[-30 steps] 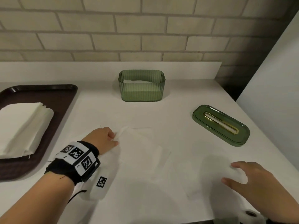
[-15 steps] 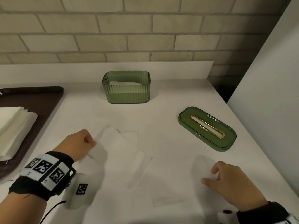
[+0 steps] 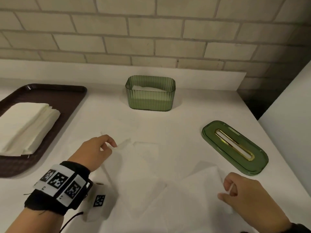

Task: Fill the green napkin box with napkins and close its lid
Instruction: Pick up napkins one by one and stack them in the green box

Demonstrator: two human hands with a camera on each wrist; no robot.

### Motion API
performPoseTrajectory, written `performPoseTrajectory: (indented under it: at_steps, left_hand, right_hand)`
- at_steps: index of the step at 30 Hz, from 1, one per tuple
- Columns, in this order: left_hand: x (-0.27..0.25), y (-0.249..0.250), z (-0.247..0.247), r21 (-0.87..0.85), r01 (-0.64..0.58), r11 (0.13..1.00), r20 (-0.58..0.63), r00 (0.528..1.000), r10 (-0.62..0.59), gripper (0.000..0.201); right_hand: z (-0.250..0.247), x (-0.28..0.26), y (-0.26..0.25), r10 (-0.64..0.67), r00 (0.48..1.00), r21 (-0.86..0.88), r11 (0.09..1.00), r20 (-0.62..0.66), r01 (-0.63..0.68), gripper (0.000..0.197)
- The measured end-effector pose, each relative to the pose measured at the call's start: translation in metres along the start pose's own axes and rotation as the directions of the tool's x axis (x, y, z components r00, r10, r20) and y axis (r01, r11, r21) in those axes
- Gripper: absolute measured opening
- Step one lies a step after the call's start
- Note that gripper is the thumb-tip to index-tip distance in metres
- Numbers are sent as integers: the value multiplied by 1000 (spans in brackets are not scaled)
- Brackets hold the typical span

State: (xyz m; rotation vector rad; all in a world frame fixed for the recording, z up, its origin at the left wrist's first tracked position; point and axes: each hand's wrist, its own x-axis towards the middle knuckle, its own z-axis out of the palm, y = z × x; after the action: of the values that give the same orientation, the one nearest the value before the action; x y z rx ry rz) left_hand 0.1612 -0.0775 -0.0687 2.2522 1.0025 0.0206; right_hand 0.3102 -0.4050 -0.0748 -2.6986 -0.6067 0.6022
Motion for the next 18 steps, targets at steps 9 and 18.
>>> performPoseTrajectory:
  at_steps: [9, 18]
  left_hand:
    - [3, -3, 14, 147, 41, 988, 112, 992, -57, 24]
    - [1, 2, 15, 127, 57, 990, -58, 997, -50, 8]
  right_hand:
    - [-11, -1, -2, -46, 992, 152, 986, -119, 63, 33]
    - [-33, -3, -22, -185, 938, 262, 928, -293, 265, 25]
